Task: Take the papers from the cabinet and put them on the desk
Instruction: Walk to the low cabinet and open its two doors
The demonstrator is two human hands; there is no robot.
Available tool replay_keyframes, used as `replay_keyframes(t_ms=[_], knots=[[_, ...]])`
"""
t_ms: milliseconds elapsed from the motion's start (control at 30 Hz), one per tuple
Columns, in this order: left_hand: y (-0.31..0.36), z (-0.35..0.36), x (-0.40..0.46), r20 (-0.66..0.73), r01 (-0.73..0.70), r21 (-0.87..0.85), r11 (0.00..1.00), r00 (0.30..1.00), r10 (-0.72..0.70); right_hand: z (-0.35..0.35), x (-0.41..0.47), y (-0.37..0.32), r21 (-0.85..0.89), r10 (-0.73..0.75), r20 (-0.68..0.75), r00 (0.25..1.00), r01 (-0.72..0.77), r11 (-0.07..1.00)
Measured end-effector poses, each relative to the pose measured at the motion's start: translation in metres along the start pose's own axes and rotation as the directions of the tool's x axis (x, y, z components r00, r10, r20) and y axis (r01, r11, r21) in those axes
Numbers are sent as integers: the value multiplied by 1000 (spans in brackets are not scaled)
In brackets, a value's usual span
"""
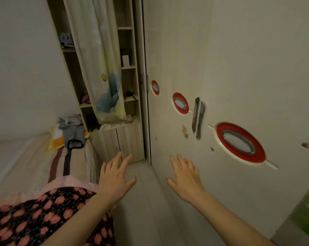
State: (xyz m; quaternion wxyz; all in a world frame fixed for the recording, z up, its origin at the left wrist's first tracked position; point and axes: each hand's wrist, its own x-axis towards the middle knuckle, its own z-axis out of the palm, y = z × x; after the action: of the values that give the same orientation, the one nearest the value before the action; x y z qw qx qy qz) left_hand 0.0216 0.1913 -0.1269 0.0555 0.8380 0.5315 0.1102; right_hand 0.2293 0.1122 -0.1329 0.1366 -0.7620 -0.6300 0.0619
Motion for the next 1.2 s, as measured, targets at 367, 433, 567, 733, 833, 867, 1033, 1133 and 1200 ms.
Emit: replay_keyframes(t_ms=[367,433,567,733,833,867,1033,1133,1200], knots=[[-87,40,209,81,237,-66,969,969,-231,47,277,-22,5,-139,133,981,140,990],[-117,48,247,74,267,-70,961,962,-262,66,326,-34,5,-160,150,976,161,987],[-179,66,339,73,288,-61,956,956,-284,107,426,-60,3,-172,135,976,173,985],[-260,88,449,158,275,-37,961,951,-266,161,540,-98,29,-97,189,977,93,995],[-302,98,507,217,289,-14,957,935,-279,191,599,-115,54,-65,230,971,54,997],[-313,102,524,232,294,-15,956,931,-282,199,618,-119,59,-51,239,970,38,998],[-361,142,612,315,295,-6,955,907,-278,249,718,-122,61,-19,304,953,1,998],[-386,176,665,359,332,-32,943,884,-299,285,782,-119,51,-23,331,943,6,999],[-402,202,700,382,378,-47,924,862,-333,309,825,-117,53,-34,350,936,17,998]])
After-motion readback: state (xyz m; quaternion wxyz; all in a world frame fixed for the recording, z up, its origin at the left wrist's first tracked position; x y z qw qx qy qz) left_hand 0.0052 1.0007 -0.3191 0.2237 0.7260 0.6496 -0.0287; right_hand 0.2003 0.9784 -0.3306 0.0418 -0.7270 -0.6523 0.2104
